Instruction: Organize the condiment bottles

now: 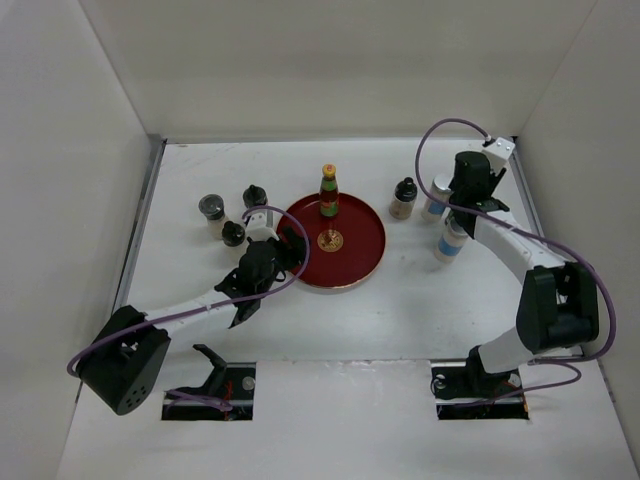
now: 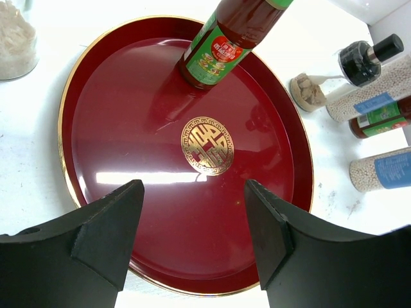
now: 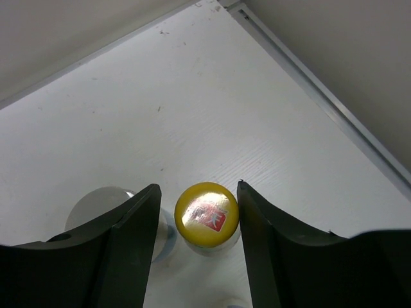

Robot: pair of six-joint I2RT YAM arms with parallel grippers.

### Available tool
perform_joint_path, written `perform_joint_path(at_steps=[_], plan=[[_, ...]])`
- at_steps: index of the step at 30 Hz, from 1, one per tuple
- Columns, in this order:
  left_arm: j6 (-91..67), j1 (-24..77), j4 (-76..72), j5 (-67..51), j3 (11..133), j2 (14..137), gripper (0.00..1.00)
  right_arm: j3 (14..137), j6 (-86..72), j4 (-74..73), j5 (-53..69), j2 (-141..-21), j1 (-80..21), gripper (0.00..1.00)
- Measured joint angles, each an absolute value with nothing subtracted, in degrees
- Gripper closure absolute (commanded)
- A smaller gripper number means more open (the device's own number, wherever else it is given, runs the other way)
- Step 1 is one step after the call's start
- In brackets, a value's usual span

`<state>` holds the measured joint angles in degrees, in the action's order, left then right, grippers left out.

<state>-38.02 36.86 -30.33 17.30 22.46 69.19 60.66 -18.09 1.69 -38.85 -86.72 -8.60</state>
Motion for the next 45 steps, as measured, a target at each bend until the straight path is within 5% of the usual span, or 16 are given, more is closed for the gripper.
perform_joint_path(at_steps=[5, 12, 19, 28, 45], plan=[[-38.0, 36.9, -30.3, 17.3, 22.5, 69.3, 0.38, 60.0, -19.3, 1.7, -38.8, -86.7, -8.5, 0.71], [-38.2, 36.9, -30.6, 17.3, 22.5, 69.7, 0.38, 59.3, -19.0, 1.0, -40.0, -85.3, -8.5, 0.81], [-38.4, 36.9, -31.2, 17.2, 22.5, 69.9, 0.38, 58.9, -13.4, -0.5, -44.5, -74.1, -10.3, 0.83], [-38.4, 36.9, -32.8, 16.9, 21.8, 69.8, 0.38, 61.6, -4.7, 5.3, -47.2, -65.1, -26.9, 0.83], [-38.4, 36.8, -34.3, 16.2, 19.9, 67.0, 0.37, 70.7, -8.4, 11.2, -33.2, -91.8, -39.2, 0.82]])
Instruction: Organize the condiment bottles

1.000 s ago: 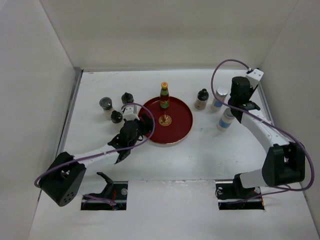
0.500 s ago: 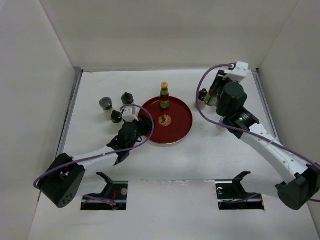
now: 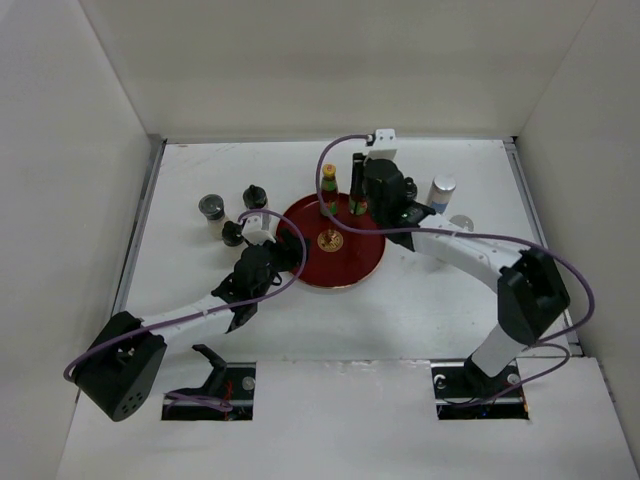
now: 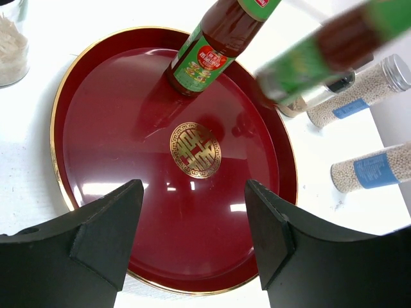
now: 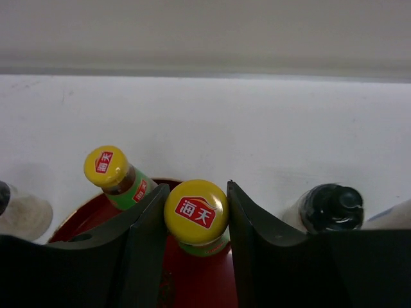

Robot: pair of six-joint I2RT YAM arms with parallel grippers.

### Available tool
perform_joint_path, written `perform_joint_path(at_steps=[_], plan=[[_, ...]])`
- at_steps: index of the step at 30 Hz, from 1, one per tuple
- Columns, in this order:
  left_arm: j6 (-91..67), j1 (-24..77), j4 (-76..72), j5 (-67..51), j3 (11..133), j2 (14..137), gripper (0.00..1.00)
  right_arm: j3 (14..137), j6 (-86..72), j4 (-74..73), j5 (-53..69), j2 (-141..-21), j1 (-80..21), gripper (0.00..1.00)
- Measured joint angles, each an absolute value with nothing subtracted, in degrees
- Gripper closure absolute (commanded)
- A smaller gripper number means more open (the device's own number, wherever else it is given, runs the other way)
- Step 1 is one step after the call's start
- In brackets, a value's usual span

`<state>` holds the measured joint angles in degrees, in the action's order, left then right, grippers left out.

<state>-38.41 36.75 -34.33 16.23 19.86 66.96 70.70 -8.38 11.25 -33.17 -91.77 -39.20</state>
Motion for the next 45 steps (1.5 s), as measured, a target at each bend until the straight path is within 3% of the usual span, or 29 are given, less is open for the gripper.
perform_joint_path(at_steps=[9, 16, 25, 34, 39, 45], plan=[[-38.4, 36.6, -34.4, 16.1, 19.9, 67.0, 0.37, 73.2, -9.8, 12.6, -32.3, -101.3, -39.1, 0.79], [-38.5, 36.3, -34.6, 15.8, 19.9, 67.6, 0.37, 73.4, -10.7, 14.6, -32.3, -102.8, -39.1, 0.53], [-38.6, 36.1, -34.7, 15.8, 19.9, 67.7, 0.37, 71.1, -12.4, 18.5, -32.6, -99.6, -39.1, 0.30], [-39.0, 36.0, -34.7, 15.4, 19.9, 67.7, 0.37, 62.1, -14.2, 18.6, -32.1, -84.3, -32.4, 0.26], [-39.1, 36.1, -34.9, 15.1, 19.9, 68.7, 0.37, 61.8, -16.4, 15.0, -30.9, -87.8, -24.9, 0.18], [-39.2, 36.1, -34.9, 14.9, 19.9, 69.1, 0.37, 61.8, -17.0, 8.9, -28.4, -94.5, -23.9, 0.15]])
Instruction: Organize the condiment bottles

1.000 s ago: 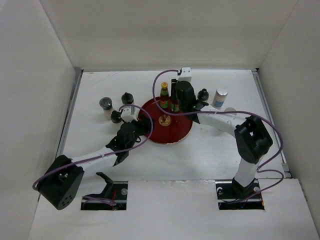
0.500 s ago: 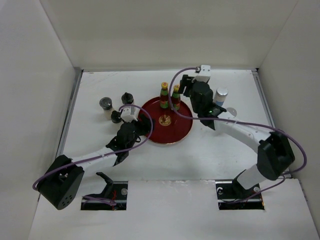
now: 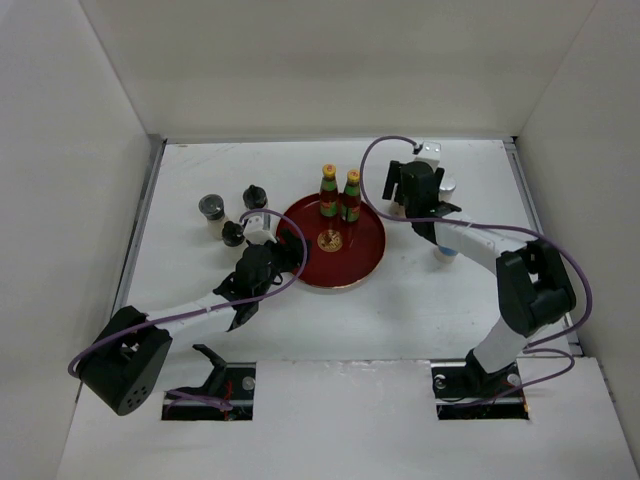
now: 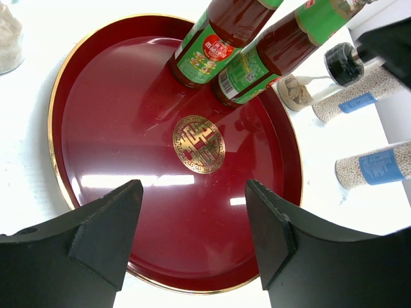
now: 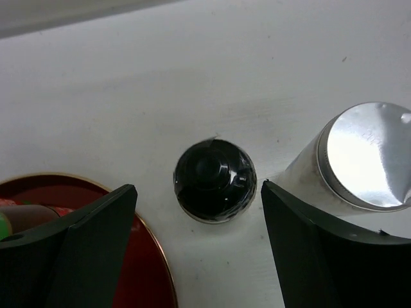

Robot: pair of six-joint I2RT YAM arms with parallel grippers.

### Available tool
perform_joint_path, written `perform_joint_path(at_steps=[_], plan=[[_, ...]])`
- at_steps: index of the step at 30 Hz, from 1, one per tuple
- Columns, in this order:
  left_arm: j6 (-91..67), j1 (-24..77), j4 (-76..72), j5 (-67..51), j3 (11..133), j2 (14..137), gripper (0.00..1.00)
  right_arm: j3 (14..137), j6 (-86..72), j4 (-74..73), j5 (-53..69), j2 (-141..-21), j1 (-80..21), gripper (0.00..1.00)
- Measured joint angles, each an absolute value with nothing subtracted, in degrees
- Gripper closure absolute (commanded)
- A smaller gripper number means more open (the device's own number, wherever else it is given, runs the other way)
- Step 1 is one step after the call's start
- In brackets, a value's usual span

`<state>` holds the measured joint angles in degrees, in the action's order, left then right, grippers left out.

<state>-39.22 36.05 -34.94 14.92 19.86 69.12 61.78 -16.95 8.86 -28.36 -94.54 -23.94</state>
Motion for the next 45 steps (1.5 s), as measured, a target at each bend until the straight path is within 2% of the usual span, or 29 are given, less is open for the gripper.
perform_joint_path(at_steps=[12, 15, 20, 26, 31, 38, 45], plan=[[-39.2, 36.0, -34.9, 14.8, 19.9, 69.1, 0.37, 65.6, -17.8, 7.2, -26.1, -100.5, -21.0, 0.18], [-39.2, 36.0, -34.9, 14.8, 19.9, 69.1, 0.37, 66.7, -17.8, 7.2, -26.0, -102.3, -21.0, 0.25], [-39.2, 35.9, -34.9, 14.7, 19.9, 69.1, 0.37, 67.2, -17.8, 6.7, -25.5, -103.2, -21.0, 0.28], [-39.2, 35.6, -34.9, 14.7, 19.9, 69.1, 0.37, 67.8, -18.0, 5.9, -25.0, -103.2, -21.0, 0.47], [-39.2, 35.5, -34.9, 14.7, 19.9, 69.1, 0.37, 66.9, -18.4, 5.7, -25.0, -102.1, -21.0, 0.48], [-39.3, 35.3, -34.9, 14.7, 19.9, 69.1, 0.37, 62.0, -18.6, 4.9, -25.1, -91.7, -21.7, 0.49], [-39.3, 35.3, -34.9, 14.7, 19.9, 69.2, 0.37, 60.2, -19.8, 6.2, -24.6, -86.7, -29.0, 0.50]])
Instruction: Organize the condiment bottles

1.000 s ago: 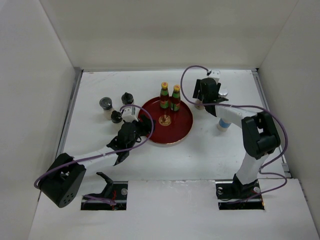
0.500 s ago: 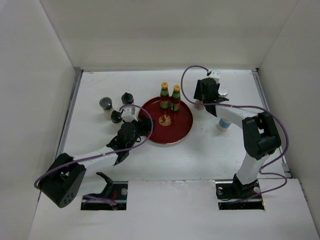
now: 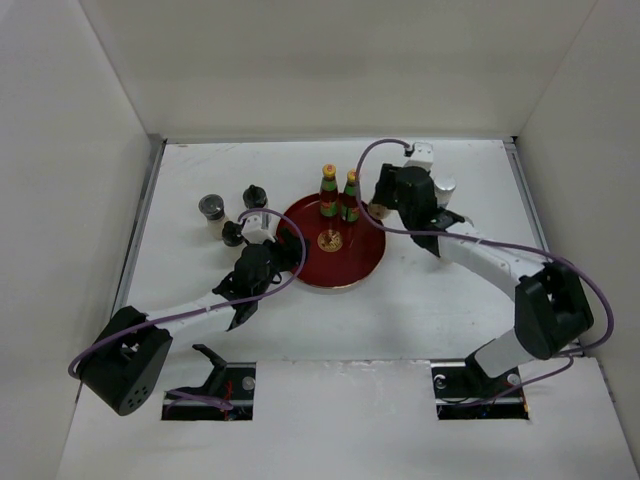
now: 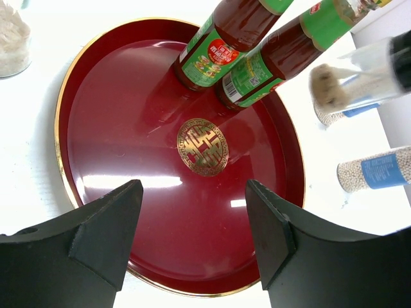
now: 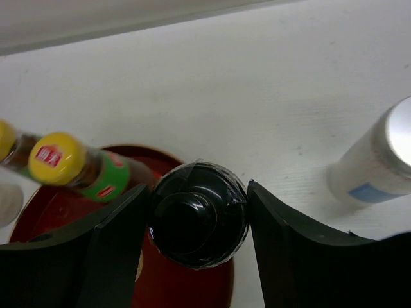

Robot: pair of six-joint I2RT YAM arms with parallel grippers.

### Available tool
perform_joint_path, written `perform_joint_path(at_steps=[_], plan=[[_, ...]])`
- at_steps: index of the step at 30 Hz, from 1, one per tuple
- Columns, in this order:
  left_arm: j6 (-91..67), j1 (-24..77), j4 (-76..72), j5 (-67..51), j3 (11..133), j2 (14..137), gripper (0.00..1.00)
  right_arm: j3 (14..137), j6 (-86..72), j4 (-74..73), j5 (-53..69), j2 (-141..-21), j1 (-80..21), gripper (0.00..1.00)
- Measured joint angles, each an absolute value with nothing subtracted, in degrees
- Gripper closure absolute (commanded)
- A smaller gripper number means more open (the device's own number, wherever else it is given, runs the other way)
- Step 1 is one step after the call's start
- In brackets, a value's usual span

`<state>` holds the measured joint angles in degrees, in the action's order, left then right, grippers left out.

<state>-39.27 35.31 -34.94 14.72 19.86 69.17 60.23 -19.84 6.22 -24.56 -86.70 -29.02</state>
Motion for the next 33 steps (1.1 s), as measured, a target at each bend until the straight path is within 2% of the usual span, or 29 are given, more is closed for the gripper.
perform_joint_path(at_steps=[6, 13, 15, 23, 27, 33], plan=[[-39.3, 35.4, -34.9, 14.7, 19.9, 69.2, 0.37, 60.0, -21.5, 6.7, -22.8, -89.4, -34.2, 0.50], [-39.3, 35.3, -35.0, 14.7, 19.9, 69.1, 0.37, 59.4, -22.8, 6.9, -22.7, -93.0, -34.7, 0.47], [-39.3, 35.4, -35.0, 14.7, 19.9, 69.1, 0.37, 58.8, -22.8, 6.9, -23.2, -93.5, -34.7, 0.45], [-39.3, 35.4, -35.0, 14.7, 19.9, 69.1, 0.37, 58.2, -22.8, 7.7, -24.3, -94.5, -34.7, 0.20], [-39.3, 35.4, -35.0, 14.7, 19.9, 69.1, 0.37, 57.6, -22.3, 8.1, -24.5, -92.9, -34.5, 0.17], [-39.3, 35.7, -35.0, 14.7, 19.9, 69.2, 0.36, 55.6, -21.4, 8.1, -24.7, -84.9, -29.1, 0.18]])
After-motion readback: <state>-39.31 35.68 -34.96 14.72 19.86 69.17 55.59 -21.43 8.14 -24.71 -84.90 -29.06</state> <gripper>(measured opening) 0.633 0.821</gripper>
